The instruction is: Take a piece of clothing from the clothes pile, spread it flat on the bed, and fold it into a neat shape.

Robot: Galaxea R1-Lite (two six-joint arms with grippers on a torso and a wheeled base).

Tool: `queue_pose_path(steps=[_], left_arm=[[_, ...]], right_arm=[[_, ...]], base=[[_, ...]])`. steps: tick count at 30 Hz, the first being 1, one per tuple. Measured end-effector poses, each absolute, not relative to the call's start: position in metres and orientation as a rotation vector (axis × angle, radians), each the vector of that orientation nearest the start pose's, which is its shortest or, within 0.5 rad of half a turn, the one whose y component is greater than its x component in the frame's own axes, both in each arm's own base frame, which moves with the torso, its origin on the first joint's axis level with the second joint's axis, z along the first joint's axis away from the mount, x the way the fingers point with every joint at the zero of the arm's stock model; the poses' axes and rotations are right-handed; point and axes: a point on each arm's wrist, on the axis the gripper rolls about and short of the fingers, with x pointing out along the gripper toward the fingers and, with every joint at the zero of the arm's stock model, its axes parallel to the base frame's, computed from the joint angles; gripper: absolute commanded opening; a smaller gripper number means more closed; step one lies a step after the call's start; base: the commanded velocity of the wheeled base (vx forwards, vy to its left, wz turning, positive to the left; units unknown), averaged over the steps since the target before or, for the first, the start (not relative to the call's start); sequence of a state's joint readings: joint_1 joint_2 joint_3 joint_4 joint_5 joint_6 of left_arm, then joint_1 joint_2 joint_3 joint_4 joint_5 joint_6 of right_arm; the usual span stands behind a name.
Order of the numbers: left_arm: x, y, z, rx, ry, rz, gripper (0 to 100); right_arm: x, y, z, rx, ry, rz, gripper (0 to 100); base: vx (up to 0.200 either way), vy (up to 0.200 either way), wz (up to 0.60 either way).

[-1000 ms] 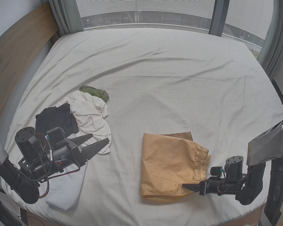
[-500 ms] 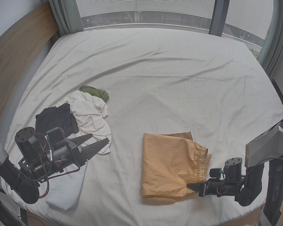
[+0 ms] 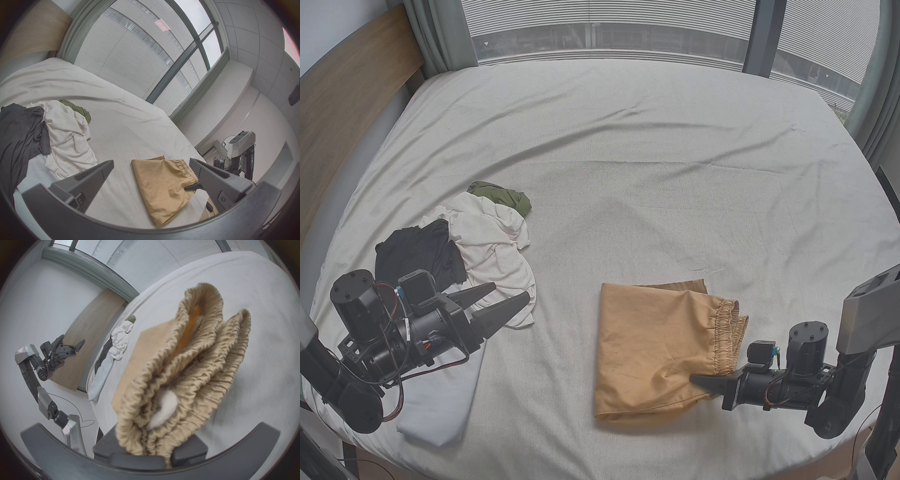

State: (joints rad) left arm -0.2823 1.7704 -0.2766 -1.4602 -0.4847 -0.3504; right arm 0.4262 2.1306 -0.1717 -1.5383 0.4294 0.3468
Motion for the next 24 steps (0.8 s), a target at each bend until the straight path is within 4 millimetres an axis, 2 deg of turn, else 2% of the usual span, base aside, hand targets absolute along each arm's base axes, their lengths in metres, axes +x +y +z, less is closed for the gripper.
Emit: queue_pose_path(steps=[11, 24], left_arm=[[0.234, -0.079, 0.120, -0.339, 0.178, -0.751, 100], [0.236, -0.079, 0.116, -0.341, 0.195, -0.747, 100]], right_arm=[[0.236, 0.126, 0.054, 0.347, 0.434, 0.838, 0], [0.260, 0.144, 0.095, 0.440, 0.260, 0.901, 0]], base=[[0.000, 0.000, 0.00], [0.000, 0.000, 0.00]])
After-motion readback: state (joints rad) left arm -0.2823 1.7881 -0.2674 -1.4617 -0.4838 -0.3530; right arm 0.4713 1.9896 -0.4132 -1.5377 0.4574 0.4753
